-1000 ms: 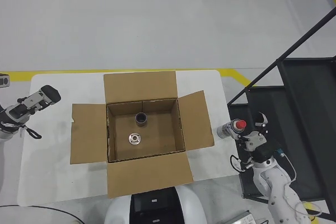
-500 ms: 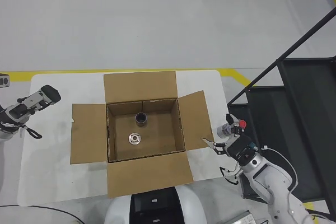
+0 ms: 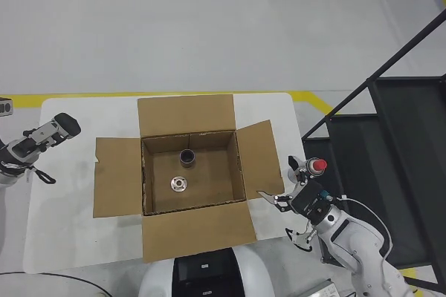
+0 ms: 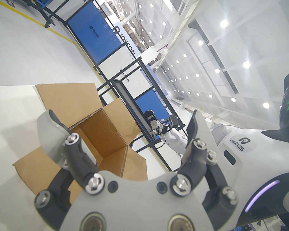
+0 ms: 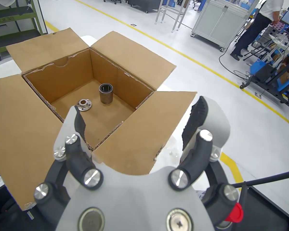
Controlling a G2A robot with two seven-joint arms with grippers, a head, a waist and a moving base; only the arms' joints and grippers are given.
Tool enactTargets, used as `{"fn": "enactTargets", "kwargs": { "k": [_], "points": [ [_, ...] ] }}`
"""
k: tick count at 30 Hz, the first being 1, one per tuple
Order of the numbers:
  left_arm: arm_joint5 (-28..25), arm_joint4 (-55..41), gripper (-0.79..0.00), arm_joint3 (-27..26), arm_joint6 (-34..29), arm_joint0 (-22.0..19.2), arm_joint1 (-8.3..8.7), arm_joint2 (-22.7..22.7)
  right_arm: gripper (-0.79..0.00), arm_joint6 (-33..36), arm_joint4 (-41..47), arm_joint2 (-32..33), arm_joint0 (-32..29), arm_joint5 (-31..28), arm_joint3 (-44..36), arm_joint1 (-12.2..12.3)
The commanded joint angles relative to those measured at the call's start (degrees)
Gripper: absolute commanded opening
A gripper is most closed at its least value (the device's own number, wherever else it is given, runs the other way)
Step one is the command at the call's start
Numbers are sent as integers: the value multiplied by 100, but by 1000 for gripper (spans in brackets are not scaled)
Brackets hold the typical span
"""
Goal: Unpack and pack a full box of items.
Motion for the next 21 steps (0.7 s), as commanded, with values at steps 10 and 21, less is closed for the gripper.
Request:
{"fn": "enactTargets", "kwargs": {
  "k": [10, 21],
  "points": [
    [0, 0, 0, 0, 0, 0, 0, 0, 0, 124, 82, -81, 104, 6, -117, -4],
    [0, 0, 0, 0, 0, 0, 0, 0, 0, 3483, 292, -1657, 1502, 171, -845, -94]
  ]
}}
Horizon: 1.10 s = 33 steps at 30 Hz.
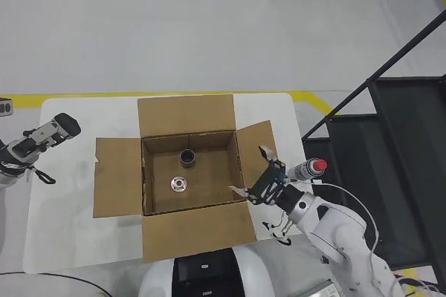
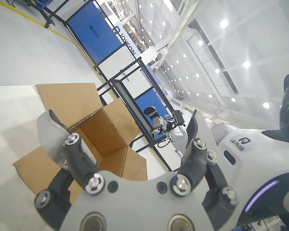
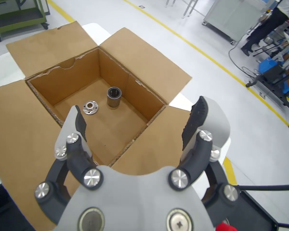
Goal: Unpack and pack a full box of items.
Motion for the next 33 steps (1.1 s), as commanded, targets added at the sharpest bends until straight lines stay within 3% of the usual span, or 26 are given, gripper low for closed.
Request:
{"fn": "enactTargets", "kwargs": {
  "k": [1, 7, 13, 17, 33],
  "points": [
    [0, 0, 0, 0, 0, 0, 0, 0, 0, 716, 249, -411, 343, 2, 117, -33],
    [0, 0, 0, 0, 0, 0, 0, 0, 0, 1899, 1186, -1188, 1190, 447, 700, -162],
    [0, 0, 0, 0, 0, 0, 0, 0, 0, 2188, 1898, -1579, 1842, 1156, 1362, -295],
    [0, 0, 0, 0, 0, 0, 0, 0, 0, 2167, 2247, -1828, 2239, 984, 1634, -355],
    [0, 0, 0, 0, 0, 0, 0, 0, 0, 2167, 2247, -1828, 2239, 984, 1634, -355]
  ]
}}
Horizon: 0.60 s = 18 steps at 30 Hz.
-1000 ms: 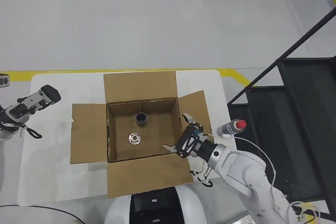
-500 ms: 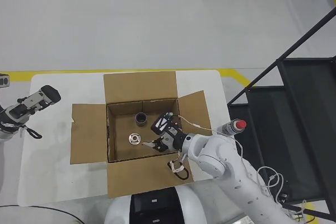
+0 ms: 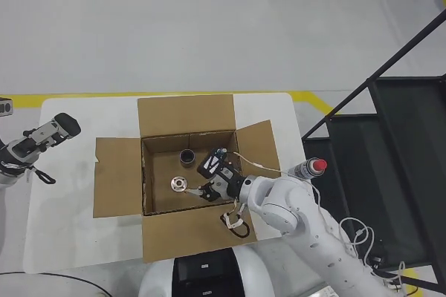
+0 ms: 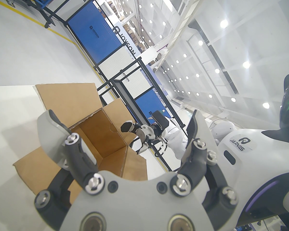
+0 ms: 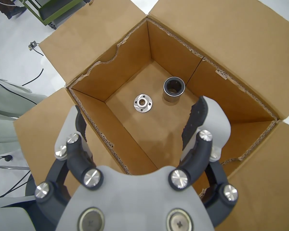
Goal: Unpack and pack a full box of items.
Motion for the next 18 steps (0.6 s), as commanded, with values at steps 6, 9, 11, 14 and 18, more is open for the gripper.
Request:
{"fn": "enactTargets", "kwargs": {
  "k": [6, 9, 11, 14, 18],
  "points": [
    [0, 0, 0, 0, 0, 0, 0, 0, 0, 644, 696, -347, 618, 525, 566, -132],
    [0, 0, 0, 0, 0, 0, 0, 0, 0, 956, 861, -730, 1249, 892, 1056, -267],
    [0, 0, 0, 0, 0, 0, 0, 0, 0, 1180, 743, -1028, 1667, 1170, 1443, -365],
    [0, 0, 0, 0, 0, 0, 0, 0, 0, 1369, 530, -1461, 2188, 1523, 1966, -522],
    [0, 0, 0, 0, 0, 0, 0, 0, 0, 1374, 113, -1914, 2629, 1981, 2564, -707]
  ]
}}
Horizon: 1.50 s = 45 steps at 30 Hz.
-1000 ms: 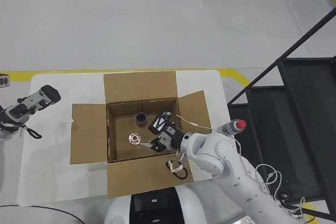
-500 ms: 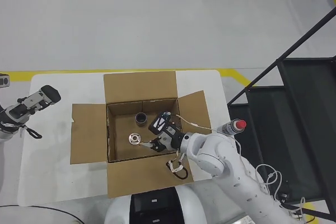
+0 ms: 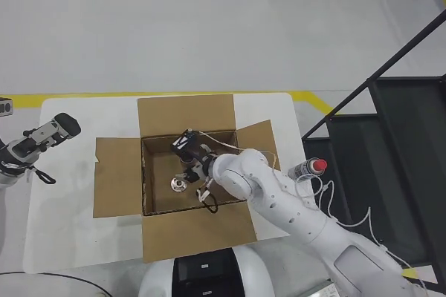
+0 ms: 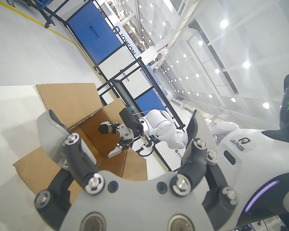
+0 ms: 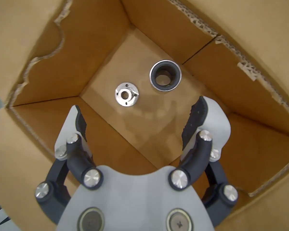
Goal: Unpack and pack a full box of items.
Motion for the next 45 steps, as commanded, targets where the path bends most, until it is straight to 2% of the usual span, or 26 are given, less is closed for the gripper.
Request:
{"fn": "enactTargets", "kwargs": {
  "k": [1, 7, 16, 29, 31, 32, 34, 35, 36, 37, 39, 45],
  "points": [
    [0, 0, 0, 0, 0, 0, 0, 0, 0, -23, -165, -192, 159, 261, 278, -87],
    [0, 0, 0, 0, 0, 0, 0, 0, 0, -220, -138, -523, 331, 576, 815, -307],
    [0, 0, 0, 0, 0, 0, 0, 0, 0, -944, -139, -886, 494, 742, 1585, -629],
    [0, 0, 0, 0, 0, 0, 0, 0, 0, -1435, 254, -1018, 801, 928, 2568, -1070],
    [0, 0, 0, 0, 0, 0, 0, 0, -212, -1458, 267, -1040, 818, 976, 2715, -1125],
    [0, 0, 0, 0, 0, 0, 0, 0, -345, -1460, 268, -1052, 822, 992, 2757, -1151],
    [0, 0, 0, 0, 0, 0, 0, 0, -486, -1454, 253, -1064, 825, 1022, 2832, -1191],
    [0, 0, 0, 0, 0, 0, 0, 0, -505, -1453, 240, -1067, 823, 1028, 2852, -1207],
    [0, 0, 0, 0, 0, 0, 0, 0, -619, -1454, 229, -1062, 818, 1046, 2870, -1220],
    [0, 0, 0, 0, 0, 0, 0, 0, -696, -1462, 191, -1060, 816, 1073, 2874, -1231],
    [0, 0, 0, 0, 0, 0, 0, 0, -785, -1476, 116, -1042, 801, 1118, 2823, -1245],
    [0, 0, 0, 0, 0, 0, 0, 0, -785, -1250, -269, -977, 706, 1168, 2398, -1216]
  ]
}}
